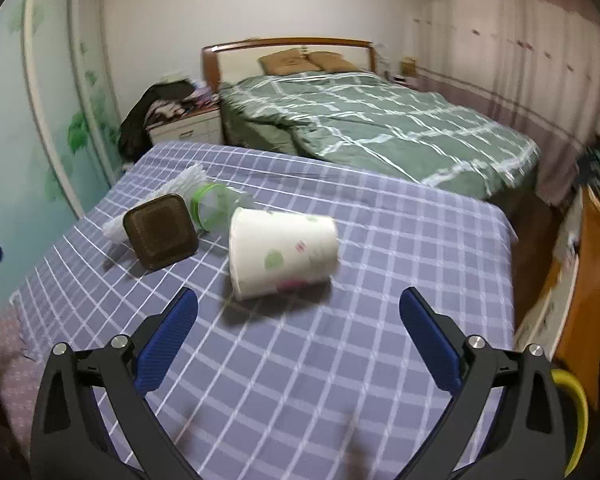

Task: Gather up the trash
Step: 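Grasp the white paper cup with the right gripper and lift it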

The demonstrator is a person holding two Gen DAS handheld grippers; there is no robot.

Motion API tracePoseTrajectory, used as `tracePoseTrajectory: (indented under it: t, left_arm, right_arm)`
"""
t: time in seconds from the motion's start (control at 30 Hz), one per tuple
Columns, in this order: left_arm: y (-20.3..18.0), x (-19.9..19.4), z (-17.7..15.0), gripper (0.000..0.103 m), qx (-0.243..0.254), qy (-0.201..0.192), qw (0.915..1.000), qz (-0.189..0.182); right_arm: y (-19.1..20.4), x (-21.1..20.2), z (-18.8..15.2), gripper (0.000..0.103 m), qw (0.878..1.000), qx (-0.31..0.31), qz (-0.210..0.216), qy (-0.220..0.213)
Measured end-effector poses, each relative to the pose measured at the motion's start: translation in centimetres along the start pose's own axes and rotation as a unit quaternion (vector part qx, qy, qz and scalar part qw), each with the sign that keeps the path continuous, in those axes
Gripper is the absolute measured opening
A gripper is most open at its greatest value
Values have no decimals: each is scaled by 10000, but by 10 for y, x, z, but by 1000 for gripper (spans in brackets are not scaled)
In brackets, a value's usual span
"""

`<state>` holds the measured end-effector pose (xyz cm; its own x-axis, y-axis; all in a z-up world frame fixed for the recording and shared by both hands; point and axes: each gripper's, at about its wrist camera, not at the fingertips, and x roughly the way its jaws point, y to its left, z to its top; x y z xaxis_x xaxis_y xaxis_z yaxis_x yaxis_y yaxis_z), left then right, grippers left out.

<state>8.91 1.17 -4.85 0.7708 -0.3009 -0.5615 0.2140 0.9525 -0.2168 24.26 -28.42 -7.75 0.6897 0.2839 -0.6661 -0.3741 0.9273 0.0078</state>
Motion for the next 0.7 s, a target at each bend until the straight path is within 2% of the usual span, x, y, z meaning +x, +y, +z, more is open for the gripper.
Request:
tracePoseTrajectory:
  t: [0.13,0.2,0.53,0.7]
  left_arm:
    - [1,6,0,98,-17,40,10000,15]
    - [1,7,-2,98,-29,61,10000,22]
    - [5,19,-5,98,-86,127,9999,-46]
    - [6,23,-6,98,-84,168,9998,-87]
  right_arm:
    - [15,22,5,96,9992,-390,102,50]
    - [18,33,8,96,9985,-536,-14,103]
    - [4,69,23,96,9981,-511,-101,319]
    - [0,86,21,96,9973,-418,146,589]
